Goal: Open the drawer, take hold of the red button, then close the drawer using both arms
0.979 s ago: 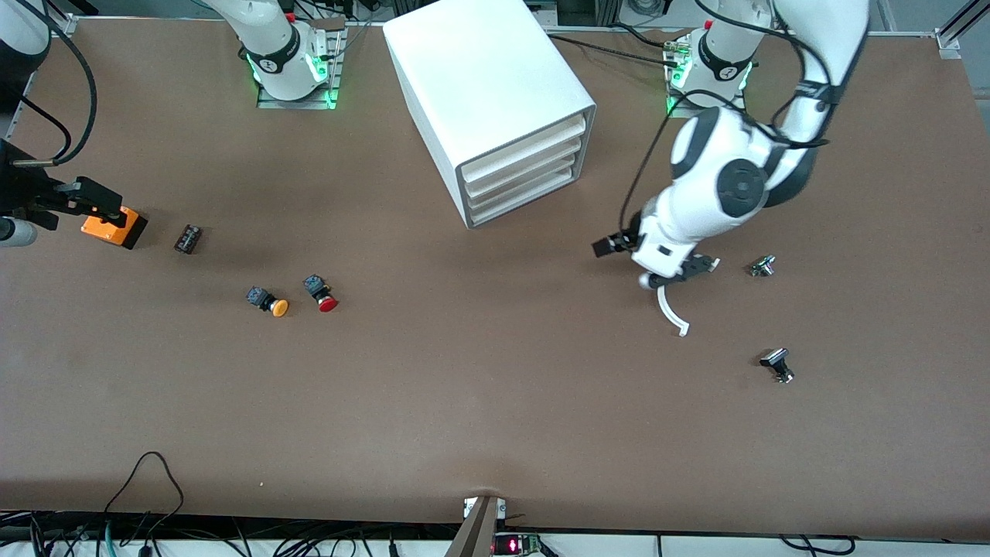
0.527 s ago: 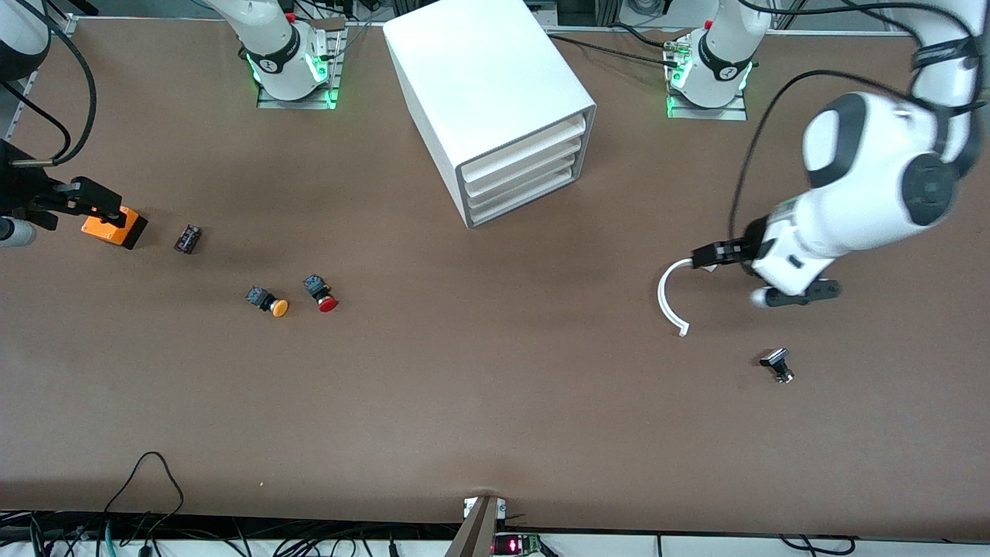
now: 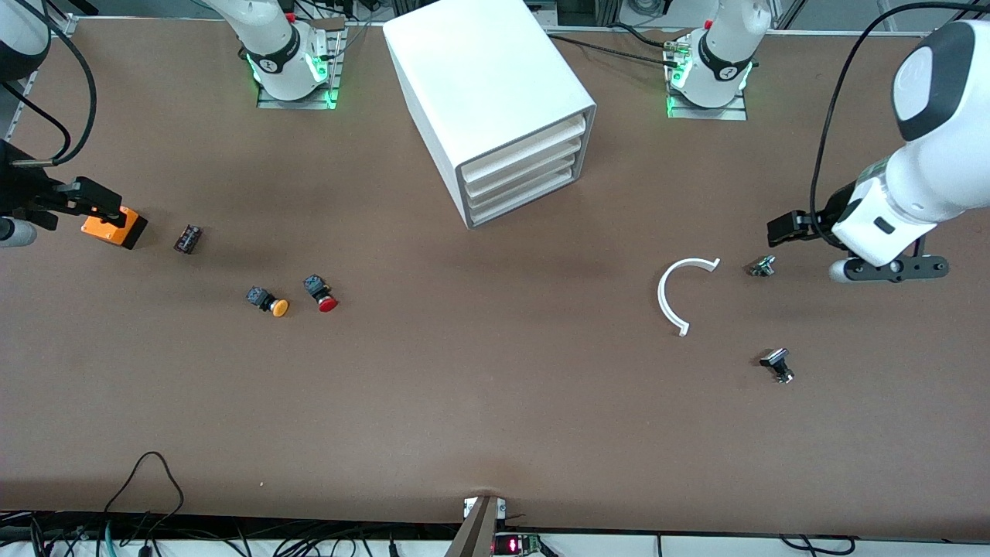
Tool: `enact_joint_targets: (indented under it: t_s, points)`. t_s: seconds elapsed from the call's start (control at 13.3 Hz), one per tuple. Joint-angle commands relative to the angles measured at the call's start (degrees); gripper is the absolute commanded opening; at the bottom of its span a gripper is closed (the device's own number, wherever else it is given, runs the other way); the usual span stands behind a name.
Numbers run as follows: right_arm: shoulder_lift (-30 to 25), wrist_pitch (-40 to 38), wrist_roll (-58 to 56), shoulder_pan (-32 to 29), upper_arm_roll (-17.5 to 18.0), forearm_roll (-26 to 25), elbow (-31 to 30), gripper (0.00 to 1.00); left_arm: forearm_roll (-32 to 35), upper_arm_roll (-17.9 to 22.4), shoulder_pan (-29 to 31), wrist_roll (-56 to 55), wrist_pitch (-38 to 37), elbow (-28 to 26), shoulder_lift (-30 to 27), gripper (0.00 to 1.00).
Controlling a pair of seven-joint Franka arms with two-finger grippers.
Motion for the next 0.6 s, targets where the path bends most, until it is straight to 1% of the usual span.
enact_joint_targets:
  t_s: [0.0,0.38,0.53]
  points:
    - [0.06,-0.60,-0.85,-0.50,0.29,0.72,0.37,1.00,1.17,-0.09,1.40,1.69,-1.56,1.47,-0.30,0.99]
    - [0.06,0.10,1.07,-0.33,0.29,1.08,0.46,1.00,1.43,-0.09,2.54,2.74,-1.30,1.12,-1.88,0.99]
    - [-0.03,0.10,9.13,0.03,0.56,0.90,0.54,1.00,3.01,-0.18,2.54,2.92,-0.51,1.82,-1.71,0.99]
